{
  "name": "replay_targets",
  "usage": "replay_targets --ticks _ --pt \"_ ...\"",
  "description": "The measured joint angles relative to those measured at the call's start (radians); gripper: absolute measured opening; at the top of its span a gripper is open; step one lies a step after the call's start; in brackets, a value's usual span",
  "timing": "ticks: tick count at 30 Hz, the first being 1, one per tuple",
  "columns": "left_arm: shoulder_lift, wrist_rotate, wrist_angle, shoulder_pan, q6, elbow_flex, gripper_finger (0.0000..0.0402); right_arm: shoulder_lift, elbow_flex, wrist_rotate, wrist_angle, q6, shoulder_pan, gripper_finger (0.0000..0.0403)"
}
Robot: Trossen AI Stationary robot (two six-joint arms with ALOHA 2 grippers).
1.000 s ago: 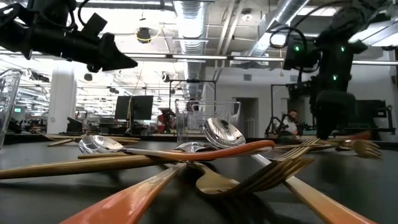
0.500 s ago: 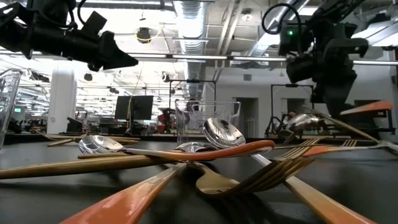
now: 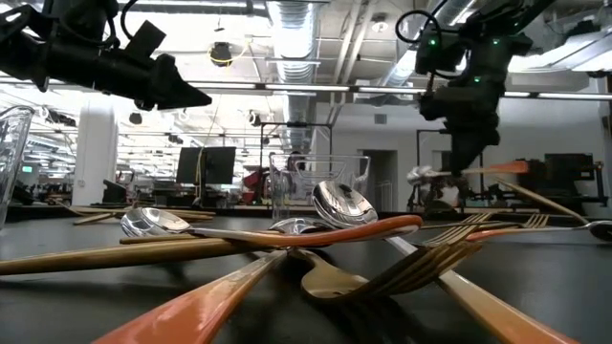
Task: Sort silverware by color (type)
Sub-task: Put the orange spoon into the top transparent bin
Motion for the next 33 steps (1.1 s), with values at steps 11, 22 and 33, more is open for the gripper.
replay_targets --ticks 11,22,33 --pt "0.0 -0.017 -0.095 0.0 -0.013 0.0 0.0087 0.0 0.0 -0.278 0.238 0.009 -0.022 0.0007" --pt "0.0 -0.041 -0.107 0.0 -0.069 0.0 0.0087 0.151 0.002 -0.021 1.16 0.11 -0.027 0.0007" --pt "0.0 -0.096 -0.229 -0.001 -0.257 -0.001 0.0087 0.399 0.012 0.03 1.41 0.304 -0.068 0.0032"
